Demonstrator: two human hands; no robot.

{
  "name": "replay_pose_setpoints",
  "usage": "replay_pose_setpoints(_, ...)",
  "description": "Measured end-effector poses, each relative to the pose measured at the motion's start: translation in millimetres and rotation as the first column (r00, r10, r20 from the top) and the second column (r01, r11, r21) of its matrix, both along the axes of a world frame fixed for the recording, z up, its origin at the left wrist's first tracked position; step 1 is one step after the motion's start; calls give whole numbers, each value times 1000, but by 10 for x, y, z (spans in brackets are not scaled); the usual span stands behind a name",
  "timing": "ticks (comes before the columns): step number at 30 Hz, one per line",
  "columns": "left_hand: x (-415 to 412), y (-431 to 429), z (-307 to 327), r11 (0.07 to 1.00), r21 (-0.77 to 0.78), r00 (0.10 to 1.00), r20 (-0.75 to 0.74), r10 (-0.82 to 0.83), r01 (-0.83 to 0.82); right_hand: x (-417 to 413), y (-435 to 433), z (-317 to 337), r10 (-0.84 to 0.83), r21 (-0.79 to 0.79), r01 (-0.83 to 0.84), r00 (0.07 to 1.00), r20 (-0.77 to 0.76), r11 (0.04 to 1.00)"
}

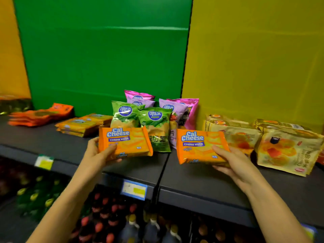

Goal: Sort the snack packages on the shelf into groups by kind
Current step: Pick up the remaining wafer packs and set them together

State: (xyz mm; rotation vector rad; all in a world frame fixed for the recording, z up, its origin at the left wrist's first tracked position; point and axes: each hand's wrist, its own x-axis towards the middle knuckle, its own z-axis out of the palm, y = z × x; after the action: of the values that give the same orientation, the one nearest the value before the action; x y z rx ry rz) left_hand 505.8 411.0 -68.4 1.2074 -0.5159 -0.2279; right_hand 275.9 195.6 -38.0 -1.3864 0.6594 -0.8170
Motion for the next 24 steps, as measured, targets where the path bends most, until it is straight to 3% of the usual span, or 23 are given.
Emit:
replay_pose_setpoints(5, 445, 790, -128, 984, 26, 984, 18, 175, -176, 691, 350, -2, 142, 2, -142, 990, 23, 990)
replay_pose_setpoints(15, 1485, 2036, -305, 946, 119, 953, 10, 302, -301, 2170, 1228, -9, 287, -54, -286, 958, 13, 957)
replay_pose_setpoints(24, 2468, 2333, -20, 968, 215, 992, 49, 119, -126, 3300, 1734, 167, 209, -48, -207, 976, 60, 977)
